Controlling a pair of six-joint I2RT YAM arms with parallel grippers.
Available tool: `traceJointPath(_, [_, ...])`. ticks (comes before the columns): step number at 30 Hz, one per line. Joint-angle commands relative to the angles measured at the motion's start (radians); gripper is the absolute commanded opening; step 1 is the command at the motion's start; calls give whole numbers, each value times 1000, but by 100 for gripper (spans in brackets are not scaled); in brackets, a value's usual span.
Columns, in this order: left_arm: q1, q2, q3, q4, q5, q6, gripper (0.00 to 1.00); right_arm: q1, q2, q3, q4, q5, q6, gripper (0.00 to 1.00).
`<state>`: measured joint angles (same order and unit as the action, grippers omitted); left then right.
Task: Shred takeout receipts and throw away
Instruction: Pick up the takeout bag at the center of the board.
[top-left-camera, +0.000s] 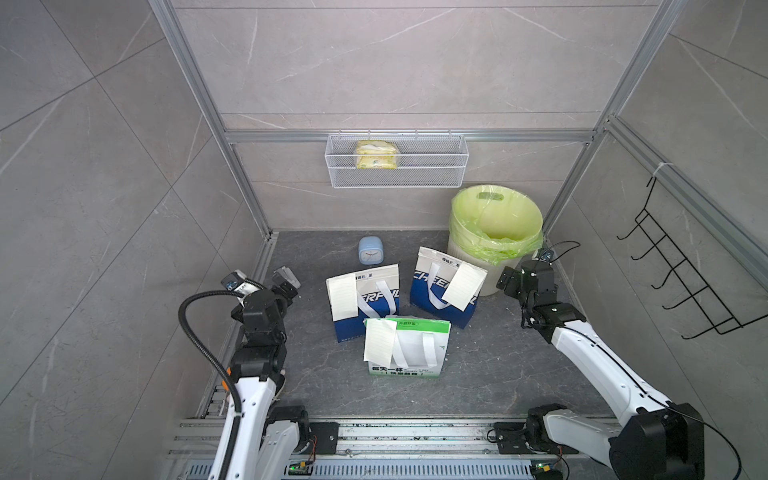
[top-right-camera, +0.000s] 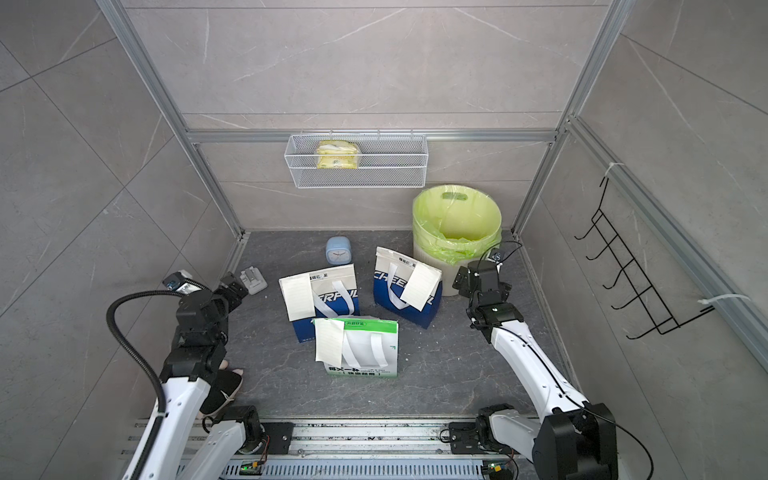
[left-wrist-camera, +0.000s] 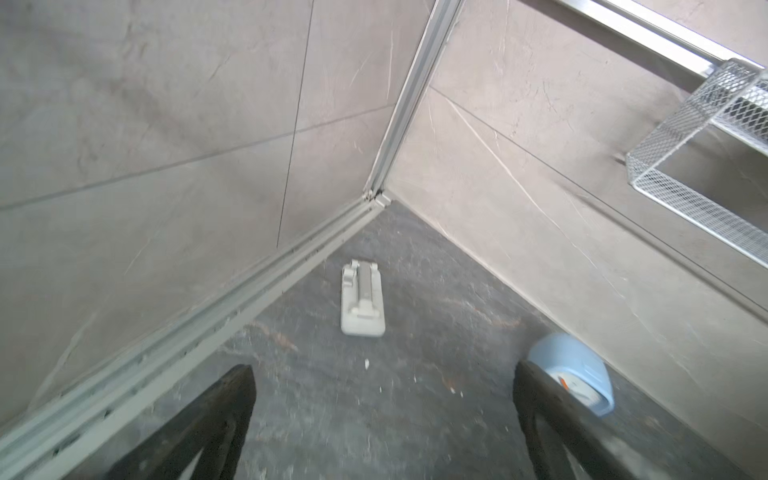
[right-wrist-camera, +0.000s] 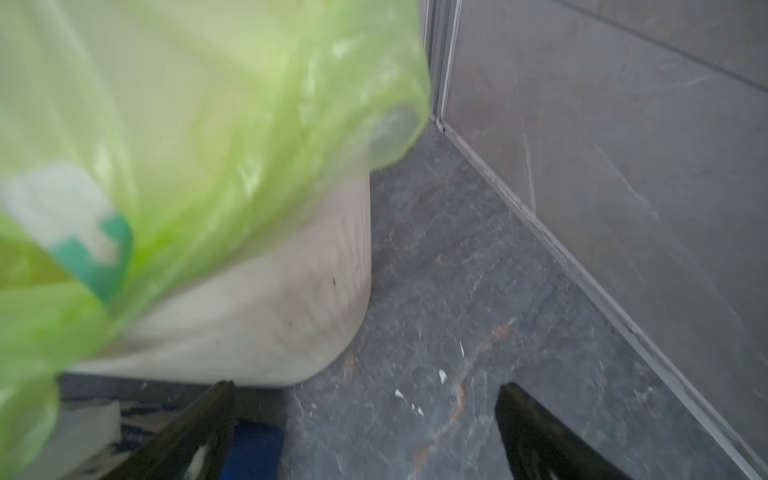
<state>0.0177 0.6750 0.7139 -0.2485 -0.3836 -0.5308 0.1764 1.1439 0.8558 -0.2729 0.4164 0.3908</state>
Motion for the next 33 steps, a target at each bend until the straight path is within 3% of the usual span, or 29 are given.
traceJointPath(1, [2, -104, 22, -291, 118, -94, 95, -1, -114, 32, -218, -63, 36, 100])
traceJointPath(6, [1, -208, 103, -477, 307, -109, 83, 0, -286, 59, -235, -249, -119, 100])
traceJointPath(8, [1, -210, 128, -514, 412, -128, 81, 1, -322, 92, -238, -423, -179, 100])
traceJointPath(11, [1, -204, 132, -516, 570, -167, 77, 8, -331, 146, -214, -666, -195, 100])
traceJointPath(14, [1, -226, 150, -546, 634, -174, 77, 33, -325, 176, -123, -901, -213, 97])
traceJointPath(19, [1, -271, 148, -522, 766, -247, 77, 106, -266, 223, -67, -1152, -323, 95])
traceJointPath(27, [1, -279, 107, -455, 913, -289, 78, 376, -64, 408, -334, -1078, -590, 91])
traceJointPath(33, [1, -325, 38, -369, 942, -346, 78, 576, 74, 517, -508, -900, -696, 87])
